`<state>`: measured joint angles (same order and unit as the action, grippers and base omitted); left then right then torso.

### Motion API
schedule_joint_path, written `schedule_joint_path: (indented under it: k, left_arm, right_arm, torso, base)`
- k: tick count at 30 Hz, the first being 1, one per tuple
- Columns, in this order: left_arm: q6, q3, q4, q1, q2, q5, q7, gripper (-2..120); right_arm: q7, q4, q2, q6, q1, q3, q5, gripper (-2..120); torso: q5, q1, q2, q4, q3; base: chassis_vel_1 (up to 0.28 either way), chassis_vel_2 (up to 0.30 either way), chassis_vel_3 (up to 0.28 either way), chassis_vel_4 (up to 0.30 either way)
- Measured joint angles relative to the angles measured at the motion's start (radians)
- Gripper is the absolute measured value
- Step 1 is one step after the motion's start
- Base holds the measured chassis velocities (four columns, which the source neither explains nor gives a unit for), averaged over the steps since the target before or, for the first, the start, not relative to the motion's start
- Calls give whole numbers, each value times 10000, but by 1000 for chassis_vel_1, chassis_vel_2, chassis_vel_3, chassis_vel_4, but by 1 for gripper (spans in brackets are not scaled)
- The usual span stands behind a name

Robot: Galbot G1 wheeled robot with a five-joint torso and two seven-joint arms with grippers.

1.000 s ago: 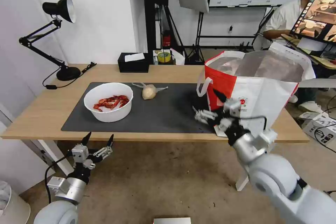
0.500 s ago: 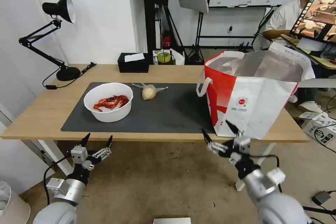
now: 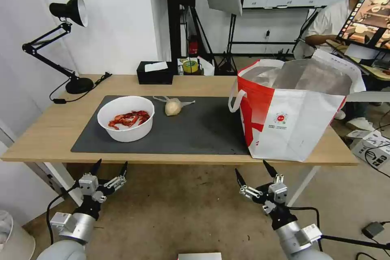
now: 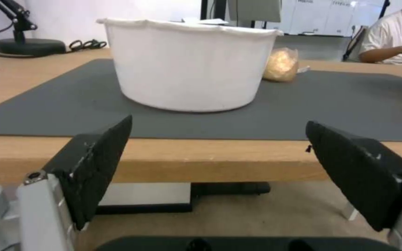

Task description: Pick up the trash from the table and place it into the takeout bag.

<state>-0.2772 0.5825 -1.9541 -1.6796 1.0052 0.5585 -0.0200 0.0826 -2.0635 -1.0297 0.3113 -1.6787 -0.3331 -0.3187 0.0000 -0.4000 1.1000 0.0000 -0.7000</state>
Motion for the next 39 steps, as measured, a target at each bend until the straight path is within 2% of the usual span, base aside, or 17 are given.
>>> schedule_joint_path:
  k: [17,22,28,29,31,33,36,37,39]
  left_arm:
    - [-65,54,-78,-116,-40,-64,122,100]
    - [-69,55,-81,-77,-31,-64,140,100]
    - [-11,85,-184,-143,-20,-49,136,100]
    - [-11,85,-184,-143,-20,-49,136,100]
    - [32,148,-208,-177,-5,-27,131,100]
    - [42,169,-208,-190,-6,-23,130,100]
    - [45,252,-165,-207,11,-16,131,100]
    - [45,252,-165,-207,11,-16,131,100]
    - [44,287,-131,-209,76,-12,133,100]
  right_arm:
    - [24,30,-73,-76,78,259,52,100]
    - [162,-45,157,-364,630,683,20,100]
    - [612,-287,804,-1399,2913,1866,-588,100]
    - [612,-287,804,-1399,2913,1866,-588,100]
    - [886,-169,974,-1899,4240,2671,-991,100]
    - [970,-69,1005,-2049,4720,2995,-1133,100]
    - [1357,382,927,-2581,6408,4058,-1741,100]
    - [1357,382,927,-2581,6408,4058,-1741,100]
    - [1647,800,723,-2888,7473,4751,-2131,100]
  torso:
    - [-1,0,0,-1,0]
    - [1,0,0,-3,0]
    - [0,0,-1,1,-2]
    - [0,0,-1,1,-2]
    - [-1,-1,-1,1,-2]
    - [0,0,-1,0,-2]
    - [0,-1,-1,0,-2]
    - [0,-1,-1,0,-2]
    - [-1,-1,-1,1,-2]
  base:
    - [0,0,0,0]
    - [0,0,0,0]
    - [0,0,0,0]
    - [0,0,0,0]
    - [0,0,0,0]
    - [0,0,0,0]
    - [0,0,0,0]
    - [0,0,0,0]
    - [0,0,0,0]
